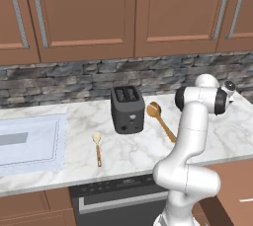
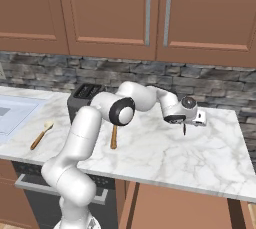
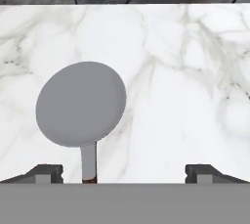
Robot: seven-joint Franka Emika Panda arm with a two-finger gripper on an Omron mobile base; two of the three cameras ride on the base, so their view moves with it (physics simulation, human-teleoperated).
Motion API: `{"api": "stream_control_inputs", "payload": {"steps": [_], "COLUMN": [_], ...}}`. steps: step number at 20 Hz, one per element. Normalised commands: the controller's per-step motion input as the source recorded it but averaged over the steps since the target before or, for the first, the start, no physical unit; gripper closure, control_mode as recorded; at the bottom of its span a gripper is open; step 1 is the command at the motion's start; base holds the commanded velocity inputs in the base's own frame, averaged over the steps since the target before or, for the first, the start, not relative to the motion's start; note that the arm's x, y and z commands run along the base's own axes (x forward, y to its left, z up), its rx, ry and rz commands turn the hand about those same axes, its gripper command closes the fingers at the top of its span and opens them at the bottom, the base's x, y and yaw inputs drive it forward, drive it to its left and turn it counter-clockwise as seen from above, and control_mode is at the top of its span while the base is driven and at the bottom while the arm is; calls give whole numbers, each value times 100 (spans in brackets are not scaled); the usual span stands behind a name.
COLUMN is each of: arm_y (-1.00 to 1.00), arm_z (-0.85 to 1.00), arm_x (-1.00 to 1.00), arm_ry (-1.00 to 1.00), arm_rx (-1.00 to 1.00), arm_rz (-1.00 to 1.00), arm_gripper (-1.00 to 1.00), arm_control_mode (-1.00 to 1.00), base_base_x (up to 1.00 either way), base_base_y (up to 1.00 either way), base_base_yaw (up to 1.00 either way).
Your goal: Organize the utensils by type. Pick up the wooden spoons from the counter and place them in the open cabinet. Then pick up the metallic utensils from the counter and place them in the open drawer.
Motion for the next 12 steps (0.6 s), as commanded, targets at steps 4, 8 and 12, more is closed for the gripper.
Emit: {"api": "stream_control_inputs", "payload": {"steps": [4, 8, 12], "arm_y": [19, 10, 1], "arm_z": [-38, -34, -26], "arm_x": [3, 5, 13], "arm_ry": [0, 0, 2], "arm_rx": [-5, 0, 0], "arm_rz": [-7, -5, -1], "arm_gripper": [-100, -100, -100], "arm_control_mode": [-100, -100, -100], "base_base_x": [0, 0, 0], "base_base_y": [0, 0, 0], "base_base_yaw": [0, 0, 0]}}
